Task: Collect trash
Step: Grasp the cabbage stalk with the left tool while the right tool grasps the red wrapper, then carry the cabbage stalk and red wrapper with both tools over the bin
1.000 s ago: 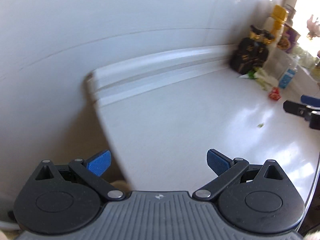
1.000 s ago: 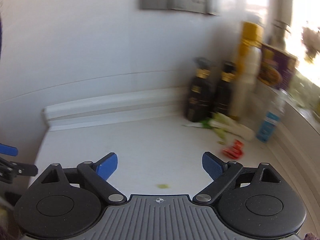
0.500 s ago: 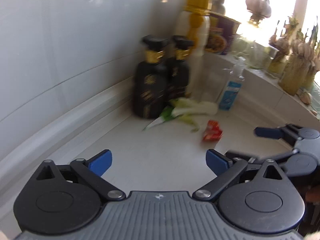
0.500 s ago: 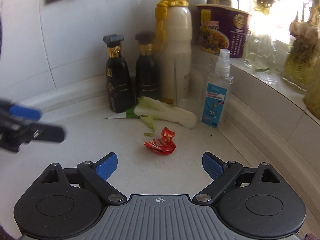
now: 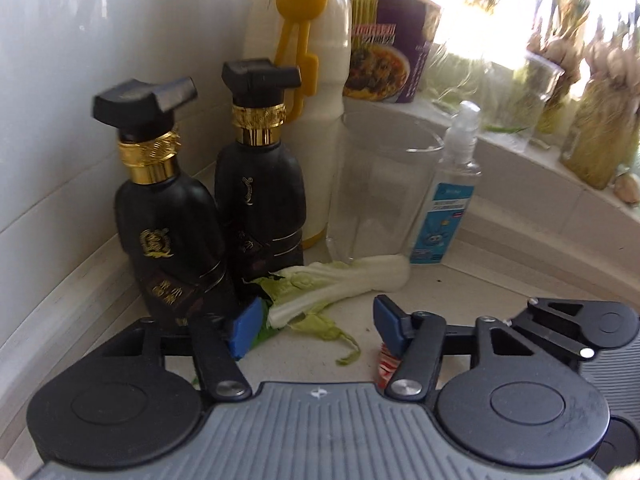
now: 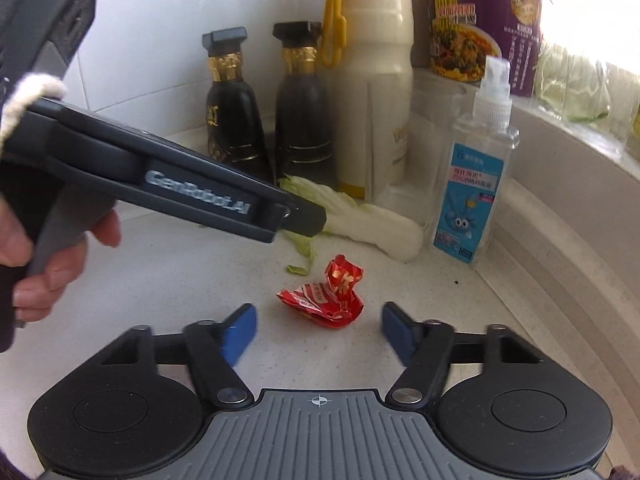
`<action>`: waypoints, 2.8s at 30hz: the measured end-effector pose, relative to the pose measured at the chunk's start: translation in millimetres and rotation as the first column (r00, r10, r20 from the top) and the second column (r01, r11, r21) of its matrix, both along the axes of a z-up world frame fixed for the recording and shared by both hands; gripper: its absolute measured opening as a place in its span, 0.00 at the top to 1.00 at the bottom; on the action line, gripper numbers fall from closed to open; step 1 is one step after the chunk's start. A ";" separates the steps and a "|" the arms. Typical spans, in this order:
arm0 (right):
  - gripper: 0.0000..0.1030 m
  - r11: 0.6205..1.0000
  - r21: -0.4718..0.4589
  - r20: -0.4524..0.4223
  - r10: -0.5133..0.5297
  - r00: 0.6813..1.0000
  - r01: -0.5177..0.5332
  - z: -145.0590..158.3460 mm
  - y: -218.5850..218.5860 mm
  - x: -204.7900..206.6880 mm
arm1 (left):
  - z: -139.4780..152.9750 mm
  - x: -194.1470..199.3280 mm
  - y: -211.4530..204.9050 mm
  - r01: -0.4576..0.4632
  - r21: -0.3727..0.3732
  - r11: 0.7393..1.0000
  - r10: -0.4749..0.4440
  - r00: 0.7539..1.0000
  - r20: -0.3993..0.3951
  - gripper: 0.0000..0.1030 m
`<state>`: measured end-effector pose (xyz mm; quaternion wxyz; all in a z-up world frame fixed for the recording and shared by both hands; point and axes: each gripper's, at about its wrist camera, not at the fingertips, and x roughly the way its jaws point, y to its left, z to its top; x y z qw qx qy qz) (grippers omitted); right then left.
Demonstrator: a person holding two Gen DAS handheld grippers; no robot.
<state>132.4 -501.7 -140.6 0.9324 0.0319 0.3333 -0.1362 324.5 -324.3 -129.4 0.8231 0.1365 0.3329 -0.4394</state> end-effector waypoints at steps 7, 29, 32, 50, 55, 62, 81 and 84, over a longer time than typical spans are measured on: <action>0.56 1.000 0.002 0.022 0.002 1.000 -0.002 0.8 -2.9 2.0 | -8.7 5.2 -6.1 -0.037 0.031 0.999 0.037 0.999 0.010 0.59; 0.88 0.999 0.033 0.061 -0.017 0.998 0.015 38.7 13.5 -12.8 | 34.2 -36.7 11.0 -0.036 -0.006 0.999 0.036 0.994 0.098 0.95; 0.88 0.999 0.030 0.063 -0.028 0.998 0.026 48.0 17.2 -19.4 | 47.7 -44.9 16.1 -0.046 -0.016 0.999 0.047 0.995 0.088 0.96; 0.88 0.998 0.039 0.040 -0.041 0.998 0.039 92.9 80.3 -71.0 | 96.2 -93.7 94.8 -0.123 -0.017 0.992 0.123 0.992 -0.009 0.96; 0.88 0.999 0.028 0.029 -0.029 0.999 0.028 105.6 113.3 -87.1 | 107.8 -114.2 123.0 -0.139 -0.011 0.990 0.139 0.990 -0.039 0.96; 0.88 0.999 0.044 0.023 0.000 1.000 -0.001 118.3 160.5 -108.2 | 123.1 -149.7 161.7 -0.139 0.017 0.990 0.139 0.990 -0.037 0.96; 0.88 0.992 0.077 0.003 0.099 0.995 -0.099 122.5 273.4 -133.2 | 131.7 -207.4 264.9 -0.214 0.024 0.977 0.215 0.975 -0.058 0.96; 0.88 0.988 0.082 -0.002 0.129 0.992 -0.129 120.0 290.2 -132.3 | 129.0 -211.5 281.7 -0.240 0.025 0.970 0.241 0.968 -0.075 0.96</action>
